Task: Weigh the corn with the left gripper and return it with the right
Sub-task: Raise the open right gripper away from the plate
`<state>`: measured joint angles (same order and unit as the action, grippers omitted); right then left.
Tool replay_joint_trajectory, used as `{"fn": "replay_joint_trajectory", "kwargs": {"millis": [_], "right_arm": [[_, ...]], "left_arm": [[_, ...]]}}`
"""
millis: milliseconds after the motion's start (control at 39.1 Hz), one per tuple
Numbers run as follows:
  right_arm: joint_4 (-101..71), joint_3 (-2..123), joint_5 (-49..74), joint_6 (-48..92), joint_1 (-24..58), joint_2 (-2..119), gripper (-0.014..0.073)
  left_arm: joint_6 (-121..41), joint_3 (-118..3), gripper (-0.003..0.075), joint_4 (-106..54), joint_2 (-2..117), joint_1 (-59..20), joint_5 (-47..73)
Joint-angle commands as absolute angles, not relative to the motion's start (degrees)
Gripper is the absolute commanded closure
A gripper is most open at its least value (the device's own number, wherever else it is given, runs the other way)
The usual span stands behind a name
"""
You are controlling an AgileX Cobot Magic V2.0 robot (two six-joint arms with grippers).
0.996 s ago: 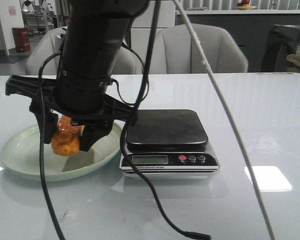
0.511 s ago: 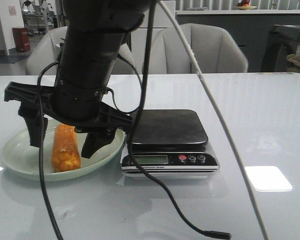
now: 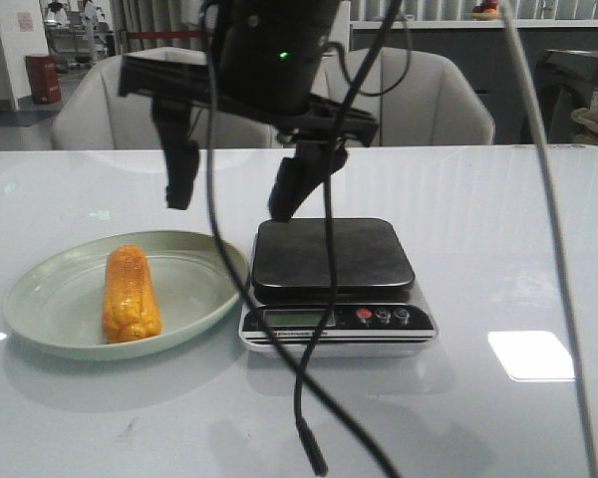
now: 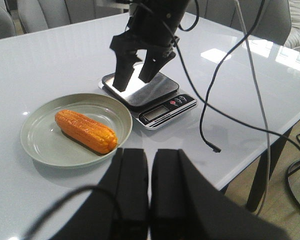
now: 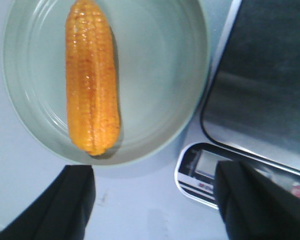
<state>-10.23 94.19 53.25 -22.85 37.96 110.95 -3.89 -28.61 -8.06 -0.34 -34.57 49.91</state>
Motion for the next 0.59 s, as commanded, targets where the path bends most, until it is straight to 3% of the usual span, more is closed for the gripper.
{"fn": "replay_joint_trajectory", "kwargs": {"millis": [0, 230, 562], "right_arm": [[-15.19, 96.16, 56.34, -14.03, 34.28, 105.58, 0.0004], [-17.75, 95.07, 63.28, -3.45, 27.47, 102.43, 0.0004], [-17.63, 79.53, 57.08, 4.15, 19.33, 88.95, 0.0004]], "left_arm": [[-3.9, -29.89, 0.0607, -8.58, -1.51, -34.4, 45.43], [-3.9, -29.89, 0.0607, -8.58, -1.51, -34.4, 45.43], [-3.9, -29.89, 0.0607, -8.58, -1.51, -34.4, 45.43]]}}
